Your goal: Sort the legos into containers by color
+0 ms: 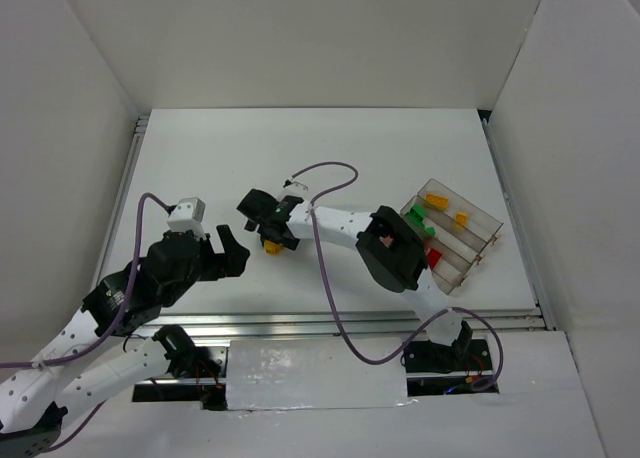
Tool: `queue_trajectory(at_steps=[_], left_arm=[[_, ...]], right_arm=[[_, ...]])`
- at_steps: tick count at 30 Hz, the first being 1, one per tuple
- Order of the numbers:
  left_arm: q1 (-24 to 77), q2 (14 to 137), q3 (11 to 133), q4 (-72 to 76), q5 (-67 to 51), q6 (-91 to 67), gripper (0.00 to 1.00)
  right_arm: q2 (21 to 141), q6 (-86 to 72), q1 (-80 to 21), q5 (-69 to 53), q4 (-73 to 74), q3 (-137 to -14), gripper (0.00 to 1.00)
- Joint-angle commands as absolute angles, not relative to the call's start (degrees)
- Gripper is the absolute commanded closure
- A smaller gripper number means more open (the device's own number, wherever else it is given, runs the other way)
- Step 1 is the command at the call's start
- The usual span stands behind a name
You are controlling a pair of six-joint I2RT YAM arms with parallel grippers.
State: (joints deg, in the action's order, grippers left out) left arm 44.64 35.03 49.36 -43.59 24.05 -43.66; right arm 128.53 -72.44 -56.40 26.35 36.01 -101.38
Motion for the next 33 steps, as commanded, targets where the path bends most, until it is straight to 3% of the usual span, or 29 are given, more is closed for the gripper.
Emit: queue_trajectory(at_steps=[1, 3, 7, 14, 18, 27, 33], left_arm=[[44.39, 34.28, 49.22, -41.05, 23.64, -42.89, 0.00], [44.38, 33.84, 49.04, -40.87, 23.73, -42.89, 0.01], [44.38, 33.40, 49.22, -41.31, 23.91, -43.07, 0.00], [44.47, 32.61, 48.87, -40.96, 23.91, -43.07, 0.00], [44.47, 33.05, 48.96, -40.96, 23.91, -43.15, 0.00], [44.47, 34.63, 45.19, -36.93, 19.52, -43.51, 0.01], [44.38, 36.03, 39.56, -26.74, 4.94, -39.82, 0.01]], right_arm=[[129.56, -74.27, -55.90, 26.28, 37.10, -101.17, 0.02], [128.24, -74.36, -55.81, 25.84, 36.21, -98.36, 0.08], [124.37, -73.57, -55.64, 25.23, 32.97, -90.82, 0.41], [116.11, -68.39, -55.37, 26.19, 28.48, -80.96, 0.59], [111.72, -64.00, -55.37, 25.67, 22.88, -76.04, 0.83], [102.67, -51.87, -55.28, 24.26, 13.02, -64.62, 0.84], [93.26, -46.06, -54.93, 24.08, 8.35, -58.89, 0.85]])
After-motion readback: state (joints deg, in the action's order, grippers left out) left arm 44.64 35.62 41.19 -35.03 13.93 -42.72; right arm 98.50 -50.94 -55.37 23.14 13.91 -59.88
